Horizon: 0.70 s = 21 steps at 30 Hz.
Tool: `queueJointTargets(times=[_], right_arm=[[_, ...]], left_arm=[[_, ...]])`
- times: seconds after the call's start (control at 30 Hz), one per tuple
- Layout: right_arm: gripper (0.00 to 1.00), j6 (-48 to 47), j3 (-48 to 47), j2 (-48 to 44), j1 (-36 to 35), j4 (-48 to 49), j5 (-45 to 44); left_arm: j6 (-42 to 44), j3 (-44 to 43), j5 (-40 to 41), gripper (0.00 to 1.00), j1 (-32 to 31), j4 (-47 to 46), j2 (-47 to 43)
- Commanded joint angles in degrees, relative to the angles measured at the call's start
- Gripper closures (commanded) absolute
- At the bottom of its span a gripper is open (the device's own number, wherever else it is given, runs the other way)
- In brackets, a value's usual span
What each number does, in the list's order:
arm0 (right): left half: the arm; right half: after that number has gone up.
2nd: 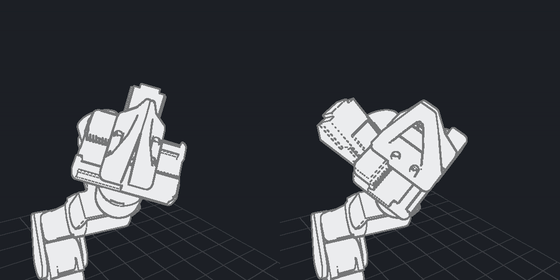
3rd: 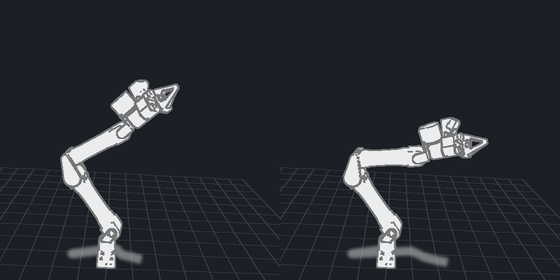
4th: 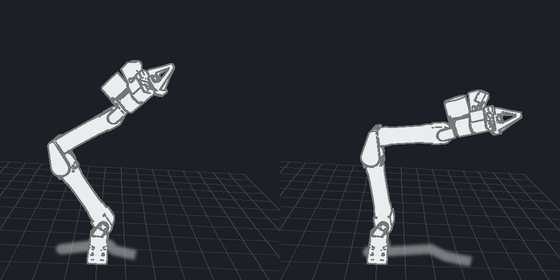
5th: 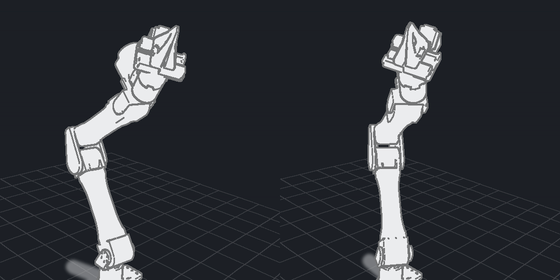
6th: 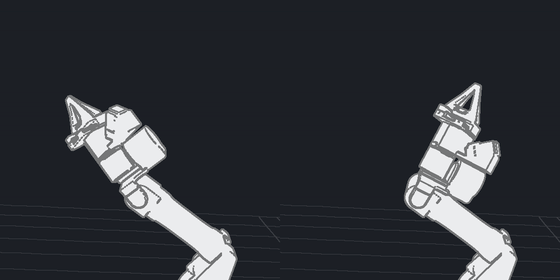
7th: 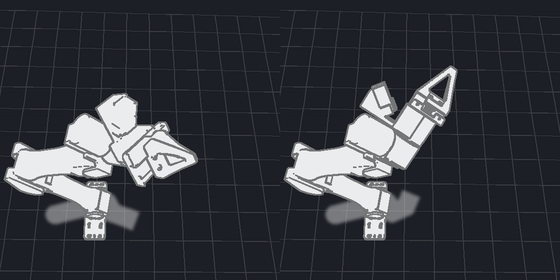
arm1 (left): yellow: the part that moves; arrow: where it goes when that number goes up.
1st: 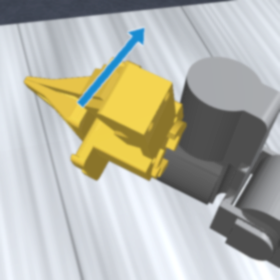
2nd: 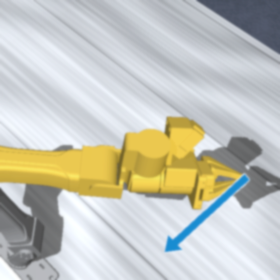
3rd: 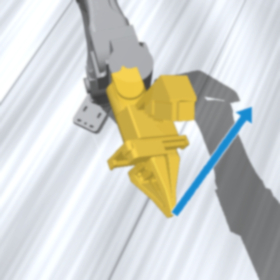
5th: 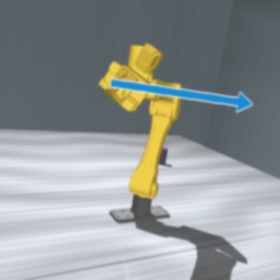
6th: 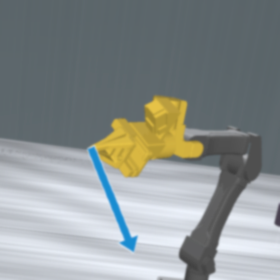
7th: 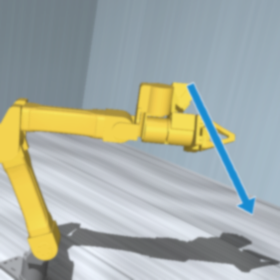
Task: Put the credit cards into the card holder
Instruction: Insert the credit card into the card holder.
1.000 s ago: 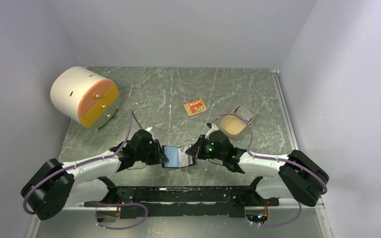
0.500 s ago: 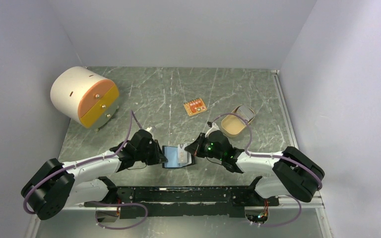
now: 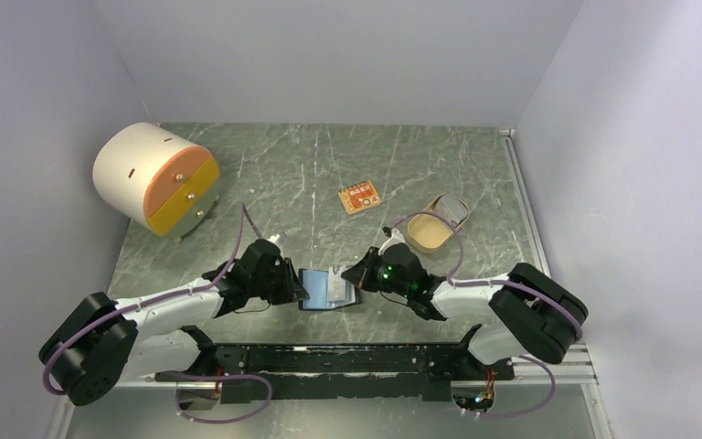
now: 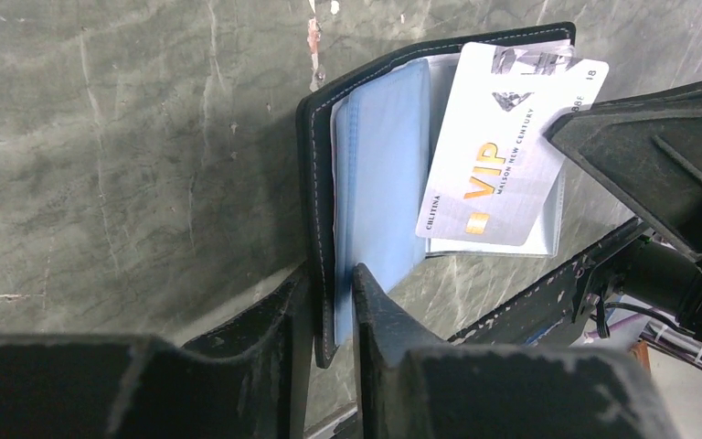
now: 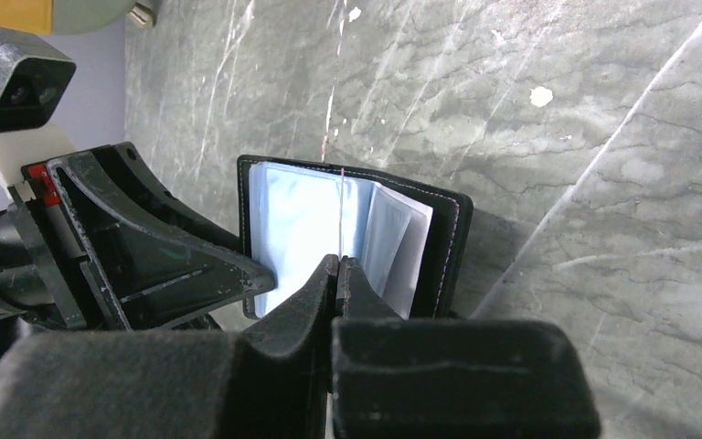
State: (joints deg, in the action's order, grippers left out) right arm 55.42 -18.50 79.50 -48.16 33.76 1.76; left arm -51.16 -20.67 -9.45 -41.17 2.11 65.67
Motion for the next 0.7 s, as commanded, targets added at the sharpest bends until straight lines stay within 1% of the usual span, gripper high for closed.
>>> queueJointTargets(times=[0.0,0.07,0.2,0.4,0.67], right_arm=[[1.0,0.72,1.06,1.83,0.17,5.08,0.43],[1.0,1.37,1.56,2.2,0.25,6.08,0.65],[1.0,2.73,2.6,2.72,0.26,8.25,0.68],[1.0,4.55,3.88,4.22,0.21,11.72,0.91],[1.0,6.33,4.53,6.32,0.17,15.32,1.59]], left_arm=[[0.49,0.63,0.07,0.76,0.31,-1.22,-0.3],[0.65,0.62,0.33,0.8,0.31,-0.86,-0.15],[0.37,1.0,0.4,0.86,0.3,-1.02,-0.64],[0.27,1.25,0.19,0.86,0.3,-1.58,-0.18],[0.18,1.41,0.15,0.88,0.3,-1.85,-0.25]])
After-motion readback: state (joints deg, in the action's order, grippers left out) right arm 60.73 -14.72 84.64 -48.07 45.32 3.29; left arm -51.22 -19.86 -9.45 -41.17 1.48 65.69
